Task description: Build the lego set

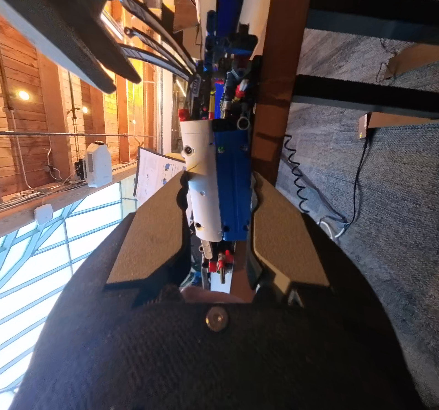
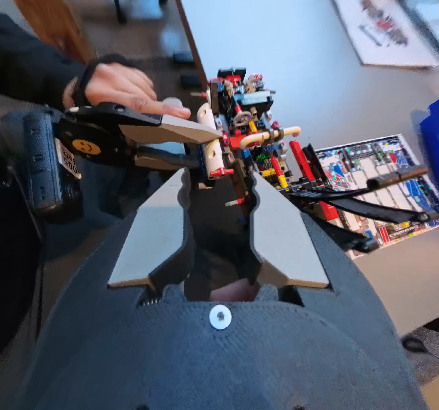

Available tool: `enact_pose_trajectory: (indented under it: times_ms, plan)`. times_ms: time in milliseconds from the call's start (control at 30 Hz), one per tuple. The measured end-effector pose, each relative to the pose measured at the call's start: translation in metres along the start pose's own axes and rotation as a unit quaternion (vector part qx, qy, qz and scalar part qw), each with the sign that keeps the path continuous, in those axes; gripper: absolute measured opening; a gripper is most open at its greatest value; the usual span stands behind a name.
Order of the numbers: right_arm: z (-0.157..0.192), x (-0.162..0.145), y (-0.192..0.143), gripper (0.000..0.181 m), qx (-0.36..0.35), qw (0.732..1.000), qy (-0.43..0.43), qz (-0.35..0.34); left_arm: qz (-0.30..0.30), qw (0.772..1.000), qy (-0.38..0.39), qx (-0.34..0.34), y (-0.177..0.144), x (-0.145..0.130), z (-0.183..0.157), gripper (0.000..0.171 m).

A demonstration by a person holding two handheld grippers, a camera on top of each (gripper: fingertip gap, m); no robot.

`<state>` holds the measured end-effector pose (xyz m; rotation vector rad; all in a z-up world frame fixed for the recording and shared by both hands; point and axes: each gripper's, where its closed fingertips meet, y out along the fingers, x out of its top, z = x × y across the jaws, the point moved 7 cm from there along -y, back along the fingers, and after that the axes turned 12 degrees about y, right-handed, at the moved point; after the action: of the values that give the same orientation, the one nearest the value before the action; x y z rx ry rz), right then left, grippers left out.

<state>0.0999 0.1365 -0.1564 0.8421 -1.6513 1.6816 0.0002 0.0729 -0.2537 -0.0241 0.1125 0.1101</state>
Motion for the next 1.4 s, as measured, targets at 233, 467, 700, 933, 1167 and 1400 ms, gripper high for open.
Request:
enact_pose_trajectory:
  times_ms: [233, 467, 700, 933, 1167, 1400]
  plan:
    - [-0.011, 0.006, 0.027, 0.062, -0.025, 0.99, -0.065, 0.123, 0.028, 0.999, 0.028, -0.012, 0.007, -0.001, -0.001, 0.05]
    - [-0.023, 0.009, 0.045, 0.056, -0.006, 0.983, -0.052, 0.173, 0.039, 0.998, 0.044, -0.026, 0.012, -0.003, -0.005, 0.05]
    - [-0.027, 0.005, 0.05, 0.042, -0.021, 0.978, -0.067, 0.196, 0.042, 0.995, 0.08, -0.043, 0.017, -0.003, -0.008, 0.05]
    - [-0.028, 0.0, 0.058, 0.044, -0.04, 0.967, -0.103, 0.23, 0.045, 0.995, 0.077, -0.043, 0.019, 0.0, -0.009, 0.05]
    - [-0.028, 0.001, 0.056, 0.044, -0.025, 0.966, -0.092, 0.242, 0.043, 0.996, 0.069, -0.033, 0.02, 0.002, -0.005, 0.049]
    - [-0.03, 0.004, 0.057, 0.043, -0.016, 0.958, -0.092, 0.272, 0.049, 0.996, 0.07, -0.034, 0.021, 0.003, -0.005, 0.049]
